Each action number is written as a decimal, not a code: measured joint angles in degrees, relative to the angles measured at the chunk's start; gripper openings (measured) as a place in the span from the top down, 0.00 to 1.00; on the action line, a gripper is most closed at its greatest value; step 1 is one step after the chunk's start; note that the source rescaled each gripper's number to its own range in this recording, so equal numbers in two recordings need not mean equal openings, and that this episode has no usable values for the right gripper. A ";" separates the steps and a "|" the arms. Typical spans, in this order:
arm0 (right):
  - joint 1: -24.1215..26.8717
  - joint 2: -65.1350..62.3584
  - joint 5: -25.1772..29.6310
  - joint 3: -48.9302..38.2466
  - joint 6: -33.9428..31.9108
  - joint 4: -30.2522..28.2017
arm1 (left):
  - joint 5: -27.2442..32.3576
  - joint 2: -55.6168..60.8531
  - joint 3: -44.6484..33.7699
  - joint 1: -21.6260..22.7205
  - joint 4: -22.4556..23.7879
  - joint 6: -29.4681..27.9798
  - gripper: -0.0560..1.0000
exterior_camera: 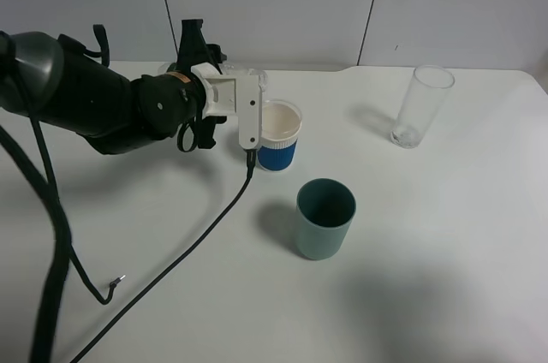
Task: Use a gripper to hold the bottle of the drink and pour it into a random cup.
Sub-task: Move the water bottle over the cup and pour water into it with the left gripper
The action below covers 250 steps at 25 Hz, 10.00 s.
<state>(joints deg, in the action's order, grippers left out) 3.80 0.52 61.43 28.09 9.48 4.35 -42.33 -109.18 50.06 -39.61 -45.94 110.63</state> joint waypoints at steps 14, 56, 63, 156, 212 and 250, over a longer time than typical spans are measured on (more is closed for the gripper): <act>0.00 0.00 0.00 0.00 0.00 0.00 | -1.97 -0.04 2.19 -0.46 -5.35 7.25 0.94; 0.00 0.00 0.00 0.00 0.00 0.00 | -3.03 -2.89 3.62 -3.12 -15.13 24.10 0.94; 0.00 0.00 0.00 0.00 0.00 0.00 | -3.05 -2.89 3.62 -4.48 -18.19 26.64 0.94; 0.00 0.00 0.00 0.00 0.00 0.00 | -7.64 -5.55 7.30 -5.62 -17.64 36.47 0.94; 0.00 0.00 0.00 0.00 0.00 0.00 | -8.93 -5.55 7.30 -5.62 -16.93 39.90 0.93; 0.00 0.00 0.00 0.00 0.00 0.00 | -9.96 -5.55 7.30 -5.62 -15.52 42.51 0.93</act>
<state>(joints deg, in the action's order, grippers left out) 3.80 0.52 61.43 28.09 9.48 4.35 -52.29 -114.72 57.37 -45.24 -61.45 153.14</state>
